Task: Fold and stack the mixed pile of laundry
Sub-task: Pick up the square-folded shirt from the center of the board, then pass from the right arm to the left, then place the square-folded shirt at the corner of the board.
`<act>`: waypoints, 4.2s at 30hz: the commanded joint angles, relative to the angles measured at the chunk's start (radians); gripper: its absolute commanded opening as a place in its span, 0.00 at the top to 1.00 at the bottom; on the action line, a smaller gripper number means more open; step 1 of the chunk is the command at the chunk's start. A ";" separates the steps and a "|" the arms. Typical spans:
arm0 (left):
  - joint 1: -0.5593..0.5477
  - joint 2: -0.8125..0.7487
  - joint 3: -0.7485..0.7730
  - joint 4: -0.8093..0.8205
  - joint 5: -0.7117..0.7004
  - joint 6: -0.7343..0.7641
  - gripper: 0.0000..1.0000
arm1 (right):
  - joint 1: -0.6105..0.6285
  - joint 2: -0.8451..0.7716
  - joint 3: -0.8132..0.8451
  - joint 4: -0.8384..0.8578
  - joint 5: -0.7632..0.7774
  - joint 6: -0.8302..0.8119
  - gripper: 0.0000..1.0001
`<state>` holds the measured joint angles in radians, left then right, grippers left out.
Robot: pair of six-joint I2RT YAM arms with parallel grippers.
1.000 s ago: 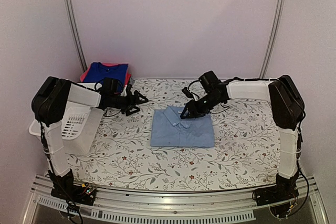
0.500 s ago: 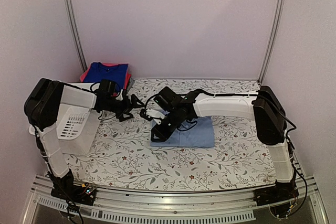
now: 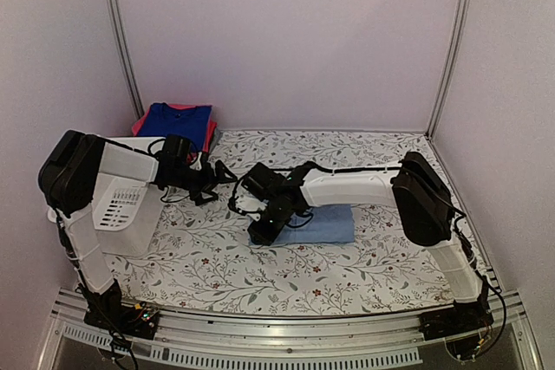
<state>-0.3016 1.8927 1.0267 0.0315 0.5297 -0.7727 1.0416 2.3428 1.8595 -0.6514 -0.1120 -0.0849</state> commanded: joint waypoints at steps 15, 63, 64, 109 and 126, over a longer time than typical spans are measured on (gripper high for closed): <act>0.004 -0.020 -0.023 0.017 0.005 0.010 0.00 | 0.067 -0.042 -0.011 0.020 0.132 -0.046 0.62; -0.192 0.180 -0.036 0.429 0.154 -0.394 0.02 | -0.023 -0.147 -0.055 0.178 0.071 -0.044 1.00; -0.203 0.191 -0.024 0.429 0.156 -0.401 0.03 | -0.023 -0.140 -0.049 0.177 0.077 -0.045 1.00; -0.021 0.454 1.296 -0.850 -0.553 0.696 1.00 | -0.290 -0.630 -0.480 0.191 0.123 0.213 0.01; 0.040 0.262 1.310 -0.804 -0.382 0.735 1.00 | -0.292 -0.548 -0.405 0.176 0.071 0.177 0.01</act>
<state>-0.2615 2.2646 2.3127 -0.8074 0.1062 -0.0517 0.7521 1.7779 1.4212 -0.4709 -0.0303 0.1036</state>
